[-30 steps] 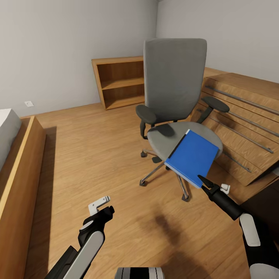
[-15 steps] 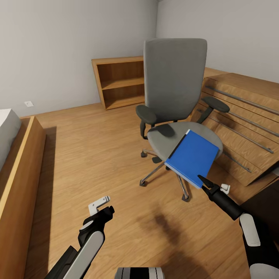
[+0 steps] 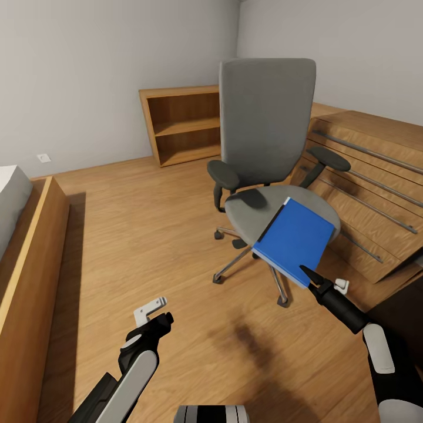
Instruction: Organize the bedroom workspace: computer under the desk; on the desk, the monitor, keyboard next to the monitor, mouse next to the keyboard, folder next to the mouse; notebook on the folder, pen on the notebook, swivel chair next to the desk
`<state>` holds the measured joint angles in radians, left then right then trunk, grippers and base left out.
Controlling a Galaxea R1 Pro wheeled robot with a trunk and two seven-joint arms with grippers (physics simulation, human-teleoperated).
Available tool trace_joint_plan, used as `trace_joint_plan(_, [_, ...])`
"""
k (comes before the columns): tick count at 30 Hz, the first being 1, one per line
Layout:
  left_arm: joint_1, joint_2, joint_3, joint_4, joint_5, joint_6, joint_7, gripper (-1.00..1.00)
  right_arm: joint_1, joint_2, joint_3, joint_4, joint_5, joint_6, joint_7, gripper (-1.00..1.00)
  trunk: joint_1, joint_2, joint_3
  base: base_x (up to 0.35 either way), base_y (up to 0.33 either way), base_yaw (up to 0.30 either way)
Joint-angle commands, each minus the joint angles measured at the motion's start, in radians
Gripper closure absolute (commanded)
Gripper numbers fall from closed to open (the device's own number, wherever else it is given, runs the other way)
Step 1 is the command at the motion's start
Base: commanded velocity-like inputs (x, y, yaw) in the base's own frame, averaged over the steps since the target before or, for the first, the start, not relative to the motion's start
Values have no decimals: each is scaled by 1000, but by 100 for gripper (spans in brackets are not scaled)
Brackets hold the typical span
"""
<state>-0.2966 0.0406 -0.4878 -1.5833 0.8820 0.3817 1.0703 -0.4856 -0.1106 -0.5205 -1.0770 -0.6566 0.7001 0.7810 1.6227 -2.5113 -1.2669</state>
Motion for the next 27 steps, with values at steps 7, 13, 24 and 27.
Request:
trace_joint_plan(7, [-1, 1, -2, -1, 3, 6, 7, -100, -1, 0, -1, 0, -3, 6, 1, -100, 0, 0, -1, 1, 1, 0])
trace_joint_plan(13, [-1, 1, -2, -1, 3, 6, 6, -100, -1, 0, -1, 0, -2, 6, 1, -100, 0, 0, -1, 0, 0, 0])
trace_joint_plan(24, [-1, 1, -2, -1, 2, 6, 5, -100, -1, 0, -1, 0, -2, 6, 1, -100, 0, 0, -1, 0, 0, 0])
trace_joint_plan(27, [-1, 1, -2, -1, 3, 6, 5, -100, 0, 0, -1, 0, -2, 6, 1, -100, 0, 0, -1, 0, 0, 0])
